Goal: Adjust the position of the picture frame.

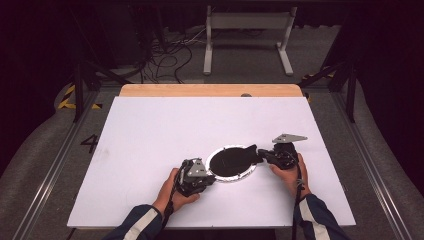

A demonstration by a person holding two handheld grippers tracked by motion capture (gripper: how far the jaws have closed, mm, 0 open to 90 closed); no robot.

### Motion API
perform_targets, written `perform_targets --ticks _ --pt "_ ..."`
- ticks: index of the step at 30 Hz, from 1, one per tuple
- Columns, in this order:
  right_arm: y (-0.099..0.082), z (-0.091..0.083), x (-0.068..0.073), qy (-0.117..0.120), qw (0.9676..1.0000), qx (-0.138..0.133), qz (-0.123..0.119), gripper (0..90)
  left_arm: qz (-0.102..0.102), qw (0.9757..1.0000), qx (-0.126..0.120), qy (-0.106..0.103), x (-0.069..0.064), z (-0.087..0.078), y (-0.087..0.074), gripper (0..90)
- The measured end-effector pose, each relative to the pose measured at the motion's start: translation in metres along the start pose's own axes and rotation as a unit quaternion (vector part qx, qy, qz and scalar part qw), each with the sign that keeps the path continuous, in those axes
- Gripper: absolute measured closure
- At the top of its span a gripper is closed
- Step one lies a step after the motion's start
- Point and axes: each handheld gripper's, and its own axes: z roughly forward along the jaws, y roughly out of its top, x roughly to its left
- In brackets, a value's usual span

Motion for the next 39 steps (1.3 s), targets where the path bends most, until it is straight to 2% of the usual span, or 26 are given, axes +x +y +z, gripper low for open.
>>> perform_targets --ticks 7,13,15,17,19,20,22,24,31,33,34,39 --pt "-0.002 -0.003 0.01 -0.007 0.9996 0.008 -0.027 90.0 -0.007 1.0 0.0 0.005 0.005 -0.003 -0.003 86.1" --pt "-0.005 -0.006 0.01 0.002 0.9996 0.004 -0.027 90.0 -0.006 1.0 0.002 0.005 0.007 -0.005 -0.004 85.3" --pt "-0.006 -0.004 0.01 -0.013 0.9994 0.011 -0.031 86.5 -0.004 1.0 0.001 0.005 0.006 -0.005 -0.004 85.3" --pt "-0.008 -0.002 0.007 -0.01 0.9996 0.008 -0.025 87.9 -0.003 1.0 0.001 0.006 0.006 -0.005 -0.004 85.3" --pt "-0.009 0.001 0.008 -0.014 0.9989 0.021 -0.04 88.2 -0.006 1.0 0.002 0.004 0.006 -0.005 -0.004 84.8" --pt "-0.01 0.002 0.009 -0.016 0.9986 0.018 -0.047 88.5 -0.012 0.9999 0.001 -0.002 0.005 -0.005 -0.004 83.1" --pt "-0.009 0.002 0.01 -0.018 0.9981 0.02 -0.055 90.0 -0.003 0.9999 0.008 -0.012 0.001 -0.006 -0.003 83.0" --pt "-0.009 0.002 0.011 -0.02 0.9979 0.02 -0.059 90.0 0.012 0.9998 0.01 -0.014 -0.005 -0.004 -0.001 83.2" --pt "-0.011 0.002 0.013 0.001 0.9981 0.019 -0.059 90.0 0.0 1.0 0.001 -0.009 -0.008 -0.001 -0.002 82.9" --pt "-0.011 0.002 0.014 0.002 0.9978 0.019 -0.064 90.0 0.004 1.0 0.0 -0.003 -0.008 -0.001 -0.001 82.6" --pt "-0.011 0.002 0.014 0.004 0.9977 0.019 -0.064 90.0 -0.001 1.0 0.0 0.001 -0.009 -0.001 -0.002 82.4" --pt "-0.011 0.002 0.018 0.007 0.9975 0.023 -0.066 90.0 -0.003 1.0 0.001 0.004 -0.006 -0.002 -0.002 84.0"
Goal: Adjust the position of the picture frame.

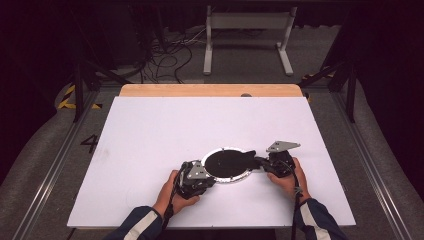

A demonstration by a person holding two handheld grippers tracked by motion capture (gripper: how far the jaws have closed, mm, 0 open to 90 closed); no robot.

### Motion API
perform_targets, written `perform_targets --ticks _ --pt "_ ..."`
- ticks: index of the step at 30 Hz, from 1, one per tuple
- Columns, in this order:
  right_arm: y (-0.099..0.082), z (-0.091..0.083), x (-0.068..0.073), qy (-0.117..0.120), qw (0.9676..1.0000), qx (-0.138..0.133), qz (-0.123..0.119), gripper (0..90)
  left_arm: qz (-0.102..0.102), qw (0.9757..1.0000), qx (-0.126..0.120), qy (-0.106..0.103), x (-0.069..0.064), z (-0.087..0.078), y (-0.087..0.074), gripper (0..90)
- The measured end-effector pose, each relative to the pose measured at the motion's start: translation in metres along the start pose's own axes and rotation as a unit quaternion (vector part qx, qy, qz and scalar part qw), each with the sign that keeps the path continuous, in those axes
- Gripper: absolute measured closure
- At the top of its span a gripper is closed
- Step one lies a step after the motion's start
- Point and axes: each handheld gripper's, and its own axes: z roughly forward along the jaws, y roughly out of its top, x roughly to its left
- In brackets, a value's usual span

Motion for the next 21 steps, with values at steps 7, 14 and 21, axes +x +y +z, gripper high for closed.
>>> perform_targets --ticks 7,14,21 --pt "-0.003 -0.003 0.007 0.002 0.9999 0.005 -0.009 90.0 -0.01 0.9999 -0.001 0.01 0.009 -0.003 -0.003 85.0" --pt "-0.007 -0.008 0.021 0.016 0.9996 0.012 -0.02 90.0 -0.029 0.999 -0.001 0.035 0.023 -0.008 -0.007 85.1" --pt "-0.009 -0.011 0.035 0.034 0.9986 0.021 -0.035 90.0 -0.039 0.9974 -0.001 0.06 0.034 -0.01 -0.008 84.3"
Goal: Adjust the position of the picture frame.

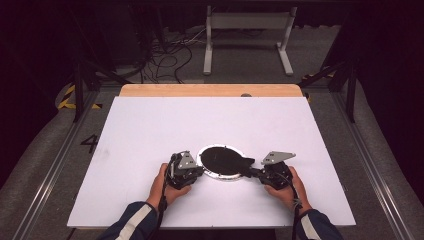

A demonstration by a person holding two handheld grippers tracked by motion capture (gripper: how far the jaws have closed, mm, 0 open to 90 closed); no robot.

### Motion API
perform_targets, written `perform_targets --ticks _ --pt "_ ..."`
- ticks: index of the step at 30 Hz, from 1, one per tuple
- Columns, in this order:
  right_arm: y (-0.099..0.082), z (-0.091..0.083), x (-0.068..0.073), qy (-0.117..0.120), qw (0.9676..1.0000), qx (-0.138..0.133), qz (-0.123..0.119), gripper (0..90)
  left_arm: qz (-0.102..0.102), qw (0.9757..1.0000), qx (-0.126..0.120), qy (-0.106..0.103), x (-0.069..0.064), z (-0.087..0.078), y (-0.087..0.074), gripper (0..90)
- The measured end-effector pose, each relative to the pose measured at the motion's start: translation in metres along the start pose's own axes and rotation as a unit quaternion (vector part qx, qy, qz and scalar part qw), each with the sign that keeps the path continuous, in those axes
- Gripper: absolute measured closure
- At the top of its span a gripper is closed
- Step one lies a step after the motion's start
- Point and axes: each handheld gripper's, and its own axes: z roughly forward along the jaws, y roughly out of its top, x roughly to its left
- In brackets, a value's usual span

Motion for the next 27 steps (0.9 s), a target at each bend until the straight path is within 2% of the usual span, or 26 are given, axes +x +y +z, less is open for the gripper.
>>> perform_targets --ticks 4,6,8,12,15,17,18,20,22,24,27 --pt "-0.001 0.0 0.011 0.013 0.9999 0.001 -0.011 90.0 -0.014 0.9999 -0.003 0.009 0.006 0.0 0.0 83.2" --pt "-0.001 0.0 0.02 0.019 0.9996 0.002 -0.022 90.0 -0.026 0.9996 -0.009 0.003 0.009 -0.001 -0.001 83.5" --pt "-0.001 0.001 0.024 0.024 0.9994 0.002 -0.025 90.0 -0.026 0.9996 -0.007 0.005 0.009 -0.002 -0.002 85.5" --pt "-0.002 0.002 0.035 0.027 0.9989 -0.003 -0.039 90.0 -0.022 0.9997 0.002 -0.014 0.01 -0.005 -0.004 85.4" --pt "-0.001 0.002 0.034 0.034 0.9987 -0.01 -0.037 90.0 -0.011 0.9996 0.005 -0.024 0.004 -0.008 -0.003 85.8" --pt "0.001 -0.004 0.03 0.024 0.9989 -0.027 -0.032 90.0 0.003 0.9991 0.009 -0.041 -0.003 -0.009 -0.001 86.1" --pt "0.001 -0.004 0.03 0.024 0.9989 -0.027 -0.032 90.0 0.003 0.9991 0.009 -0.041 -0.003 -0.009 -0.001 86.1" --pt "0.002 -0.012 0.022 -0.004 0.9985 -0.051 -0.021 90.0 0.016 0.9979 0.014 -0.062 -0.011 -0.007 0.001 86.3" --pt "0.001 -0.012 0.017 -0.026 0.9981 -0.055 -0.014 90.0 0.027 0.996 0.02 -0.083 -0.017 -0.003 0.003 87.1" --pt "0.0 -0.007 0.011 -0.037 0.9981 -0.048 -0.007 90.0 0.033 0.9956 0.02 -0.085 -0.023 0.0 0.005 86.8" --pt "0.002 0.001 0.006 -0.05 0.9979 -0.041 -0.01 90.0 0.03 0.9958 0.017 -0.085 -0.024 0.002 0.006 86.6"
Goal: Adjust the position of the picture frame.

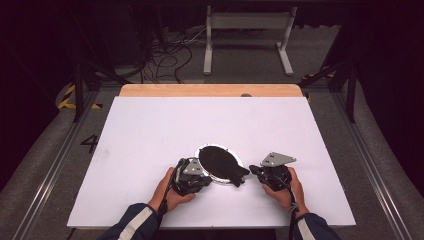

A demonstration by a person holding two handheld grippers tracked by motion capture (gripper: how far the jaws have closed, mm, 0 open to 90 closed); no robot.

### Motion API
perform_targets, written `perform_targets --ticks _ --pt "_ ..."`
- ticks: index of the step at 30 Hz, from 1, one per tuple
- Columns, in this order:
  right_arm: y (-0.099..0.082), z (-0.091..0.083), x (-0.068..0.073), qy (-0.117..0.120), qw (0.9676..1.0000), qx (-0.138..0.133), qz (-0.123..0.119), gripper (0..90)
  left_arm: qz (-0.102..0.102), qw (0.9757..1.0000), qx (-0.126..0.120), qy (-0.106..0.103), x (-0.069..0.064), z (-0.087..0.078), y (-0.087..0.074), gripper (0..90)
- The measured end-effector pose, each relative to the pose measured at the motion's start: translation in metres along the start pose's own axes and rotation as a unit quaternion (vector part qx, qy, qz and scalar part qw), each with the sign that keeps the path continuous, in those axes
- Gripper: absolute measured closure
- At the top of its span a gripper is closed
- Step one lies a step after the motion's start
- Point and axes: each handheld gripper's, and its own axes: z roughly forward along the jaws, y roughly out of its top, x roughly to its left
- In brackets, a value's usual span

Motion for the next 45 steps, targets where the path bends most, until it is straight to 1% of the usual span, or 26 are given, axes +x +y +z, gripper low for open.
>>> perform_targets --ticks 2,3,4,5,7,9,11,12,17,18,20,24,26,28,29,30,32,36,37,42,43,44,45 --pt "0.001 0.005 -0.002 0.001 1.0 0.005 0.003 90.0 0.0 0.9999 -0.003 0.012 0.001 0.0 0.0 86.5" --pt "0.001 0.008 -0.002 0.005 1.0 0.008 0.004 90.0 -0.003 0.9999 -0.003 0.012 0.002 0.001 0.0 87.1" --pt "0.001 0.01 -0.001 0.006 0.9999 0.011 0.002 90.0 -0.001 0.9999 -0.004 0.013 0.003 0.0 0.0 87.7" --pt "0.001 0.011 -0.001 0.004 1.0 0.009 0.0 90.0 -0.001 0.9999 -0.007 0.012 0.003 0.001 -0.001 88.1" --pt "0.001 0.01 -0.002 0.008 0.9999 0.009 0.001 90.0 -0.008 0.9999 -0.01 0.011 0.005 0.001 -0.001 88.9" --pt "0.0 0.01 -0.002 0.009 0.9999 0.008 0.001 90.0 -0.008 0.9998 -0.011 0.012 0.006 0.001 -0.001 89.2" --pt "-0.001 0.01 -0.003 0.017 0.9998 0.008 -0.001 90.0 -0.007 0.9997 -0.012 0.018 0.007 0.001 -0.001 89.4" --pt "-0.001 0.01 -0.003 0.02 0.9998 0.008 -0.002 90.0 -0.008 0.9997 -0.013 0.017 0.008 0.001 -0.001 89.4" --pt "-0.001 0.009 -0.001 0.026 0.9995 0.011 -0.013 90.0 -0.011 0.9995 -0.014 0.026 0.012 0.001 -0.001 89.6" --pt "-0.001 0.009 0.0 0.025 0.9995 0.012 -0.014 90.0 -0.013 0.9995 -0.015 0.024 0.013 0.001 -0.001 89.6" --pt "-0.001 0.009 0.001 0.025 0.9994 0.013 -0.018 90.0 -0.016 0.9993 -0.016 0.029 0.014 0.001 -0.001 89.5" --pt "-0.001 0.008 0.006 0.02 0.9995 0.012 -0.02 90.0 -0.013 0.9991 -0.016 0.036 0.017 0.001 -0.001 89.4" --pt "-0.002 0.007 0.008 0.023 0.9994 0.011 -0.021 90.0 -0.015 0.999 -0.017 0.038 0.019 0.001 -0.001 89.0" --pt "-0.002 0.007 0.01 0.026 0.9994 0.01 -0.02 90.0 -0.01 0.9989 -0.017 0.043 0.021 0.001 -0.001 88.6" --pt "-0.002 0.007 0.011 0.028 0.9993 0.011 -0.021 90.0 -0.012 0.9988 -0.017 0.045 0.021 0.001 -0.001 88.5" --pt "-0.002 0.007 0.012 0.029 0.9993 0.011 -0.023 90.0 -0.008 0.9987 -0.016 0.049 0.022 0.001 0.0 88.5" --pt "-0.003 0.006 0.015 0.03 0.9992 0.012 -0.022 90.0 -0.007 0.9985 -0.016 0.053 0.024 0.001 0.0 88.4" --pt "-0.004 0.005 0.018 0.033 0.9992 0.01 -0.018 90.0 -0.01 0.9985 -0.015 0.051 0.029 0.002 0.002 88.4" --pt "-0.004 0.005 0.019 0.034 0.9992 0.01 -0.017 90.0 -0.013 0.9985 -0.017 0.05 0.03 0.002 0.002 88.3" --pt "-0.004 0.004 0.025 0.026 0.9994 0.014 -0.016 90.0 -0.014 0.9986 -0.014 0.049 0.035 0.004 0.005 88.2" --pt "-0.004 0.004 0.026 0.024 0.9995 0.015 -0.016 90.0 -0.006 0.9985 -0.013 0.053 0.036 0.004 0.006 88.1" --pt "-0.004 0.004 0.027 0.023 0.9995 0.015 -0.012 90.0 -0.005 0.9985 -0.012 0.053 0.036 0.004 0.007 87.7" --pt "-0.003 0.004 0.028 0.023 0.9996 0.016 -0.008 90.0 0.002 0.9984 -0.01 0.056 0.037 0.005 0.007 87.6"
